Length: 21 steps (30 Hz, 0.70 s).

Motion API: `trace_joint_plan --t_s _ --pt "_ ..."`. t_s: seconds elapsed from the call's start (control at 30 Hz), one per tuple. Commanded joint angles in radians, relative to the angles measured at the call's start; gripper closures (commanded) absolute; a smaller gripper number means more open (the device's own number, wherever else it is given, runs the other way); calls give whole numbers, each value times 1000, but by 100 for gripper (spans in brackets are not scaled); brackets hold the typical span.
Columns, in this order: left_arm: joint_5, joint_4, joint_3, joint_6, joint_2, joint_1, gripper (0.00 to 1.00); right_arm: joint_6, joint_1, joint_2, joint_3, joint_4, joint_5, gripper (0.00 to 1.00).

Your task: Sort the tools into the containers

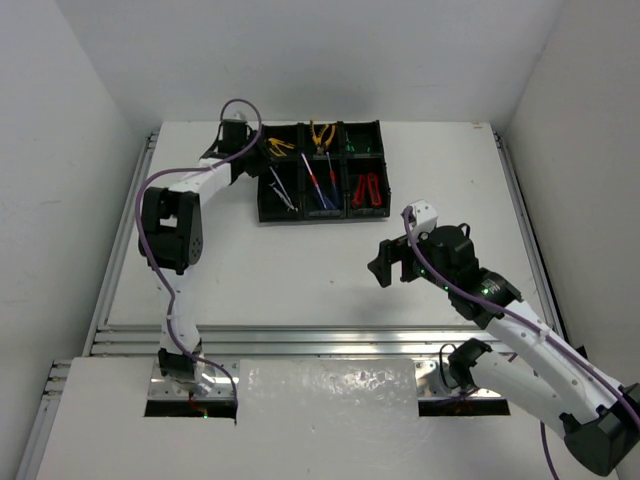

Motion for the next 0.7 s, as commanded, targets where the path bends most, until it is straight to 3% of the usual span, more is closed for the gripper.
trace_joint_plan --t_s 0.0,0.27,0.43,0.53,0.67 --pt "2 0 39 -23 -42 6 58 -10 -4 4 -6 27 6 1" --pt "-108 8 -126 -17 -315 -11 34 4 -4 10 6 -2 13 1" --pt "-231 -23 -246 37 -530 -26 13 40 -4 8 61 -111 201 1" --pt "-275 -86 -283 68 -614 -32 12 56 -5 -6 100 -174 260 1" --pt "-377 -121 -421 65 -836 -89 12 69 -4 -39 137 -247 313 1"
